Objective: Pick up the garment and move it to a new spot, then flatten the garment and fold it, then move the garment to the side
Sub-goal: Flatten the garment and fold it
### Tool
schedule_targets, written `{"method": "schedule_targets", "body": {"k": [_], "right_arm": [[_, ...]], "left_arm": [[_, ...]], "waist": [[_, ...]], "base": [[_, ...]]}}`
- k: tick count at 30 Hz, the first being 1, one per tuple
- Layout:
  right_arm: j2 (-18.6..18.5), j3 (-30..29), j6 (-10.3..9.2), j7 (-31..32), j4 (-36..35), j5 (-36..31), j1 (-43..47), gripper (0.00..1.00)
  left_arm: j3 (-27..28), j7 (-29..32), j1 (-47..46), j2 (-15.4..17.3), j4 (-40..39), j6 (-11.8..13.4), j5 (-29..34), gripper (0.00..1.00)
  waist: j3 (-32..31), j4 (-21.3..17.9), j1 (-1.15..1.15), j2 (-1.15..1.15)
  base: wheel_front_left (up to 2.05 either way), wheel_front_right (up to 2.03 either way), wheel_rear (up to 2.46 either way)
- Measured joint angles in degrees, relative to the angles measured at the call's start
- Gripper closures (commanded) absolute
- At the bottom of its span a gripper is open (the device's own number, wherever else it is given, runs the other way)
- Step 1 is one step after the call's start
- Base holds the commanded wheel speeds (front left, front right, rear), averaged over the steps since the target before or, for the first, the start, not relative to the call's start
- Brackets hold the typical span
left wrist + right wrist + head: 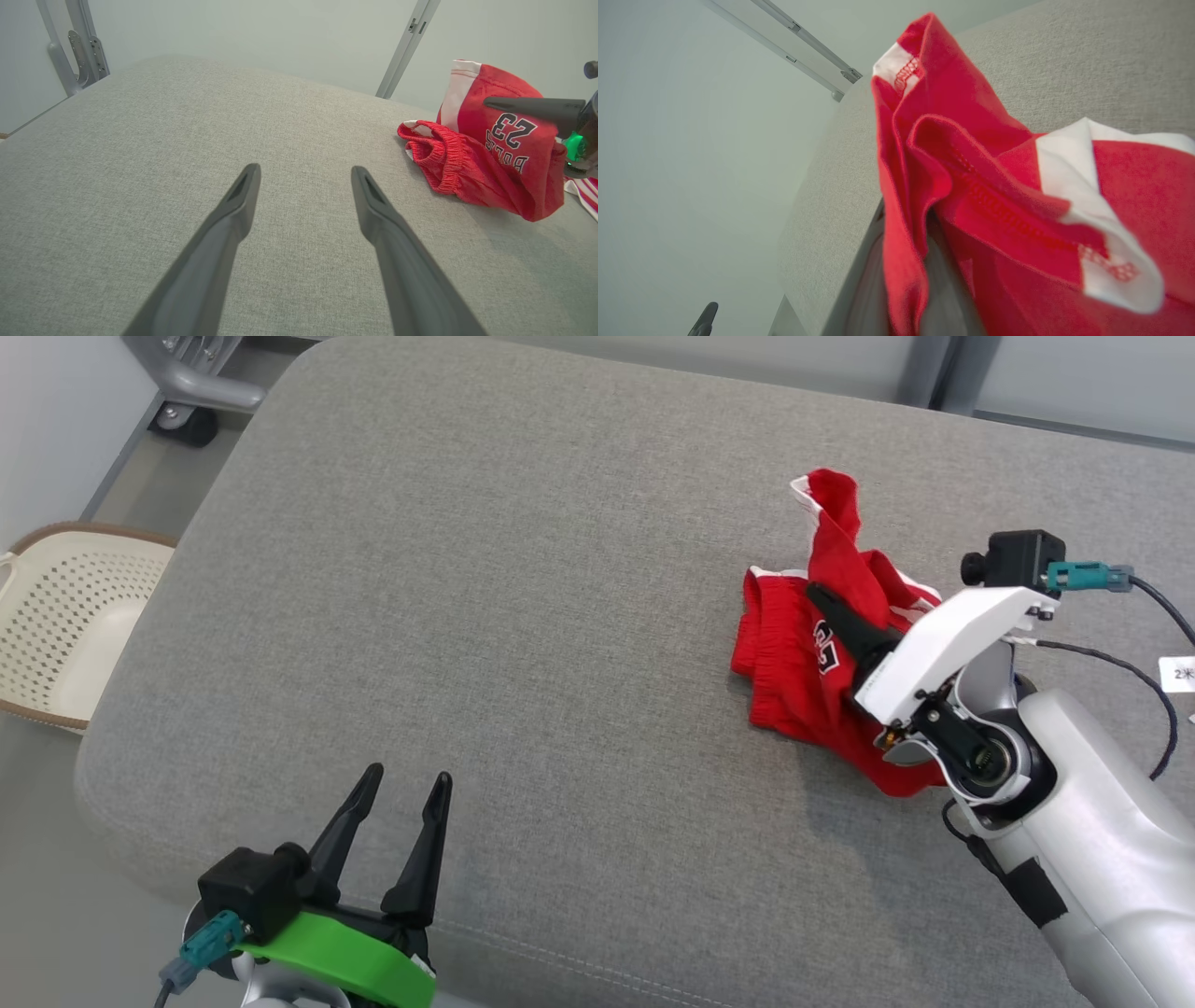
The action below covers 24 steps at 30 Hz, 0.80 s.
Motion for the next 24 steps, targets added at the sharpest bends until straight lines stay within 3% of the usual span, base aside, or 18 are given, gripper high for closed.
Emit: {"method": "schedule_targets", "body": {"k": [4, 6, 7, 16, 18, 24], "right_arm": [[2.33, 0.93, 0.0, -0.02, 1.43, -0.67, -2.37, 1.0], [3.48, 1.09, -0.29, -0.1, 2.1, -1.01, -3.05, 0.56], [3.8, 1.27, -0.45, -0.09, 2.46, -1.21, -3.32, 0.0], [3.93, 6.25, -0.37, 1.52, 3.24, -5.08, -5.3, 0.0], [3.59, 6.91, 0.42, 1.78, 1.94, -5.56, -5.69, 0.0], [-0.01, 3.72, 0.66, -0.13, -2.32, -5.58, -5.5, 0.0]], "left_arm": [[0.71, 0.0, -0.02, -0.36, 0.73, -0.16, 0.0, 0.0], [1.02, -0.01, -0.12, -0.53, 1.23, -0.18, 0.0, 0.0], [1.1, -0.01, -0.18, -0.66, 1.43, -0.24, 0.0, 0.0], [3.03, -0.04, -0.2, -0.91, 1.91, -0.42, -0.03, 0.0], [3.2, -0.07, -0.2, -0.88, 2.01, -0.42, -0.03, 0.0], [3.66, -0.07, -0.2, -0.9, 2.09, -0.42, -0.03, 0.0]], "waist": [[0.72, 1.35, 0.0, 0.0], [1.05, 1.63, 0.0, 0.0], [1.16, 1.69, 0.0, 0.0], [1.13, -0.16, 0.0, 0.0], [1.08, -0.88, 0.0, 0.0], [0.66, -2.96, 0.0, 0.0]], "base": [[0.0, 0.0, 0.0], [0.0, 0.0, 0.0], [0.0, 0.0, 0.0], [0.0, 0.0, 0.0], [0.0, 0.0, 0.0], [0.0, 0.0, 0.0]]}}
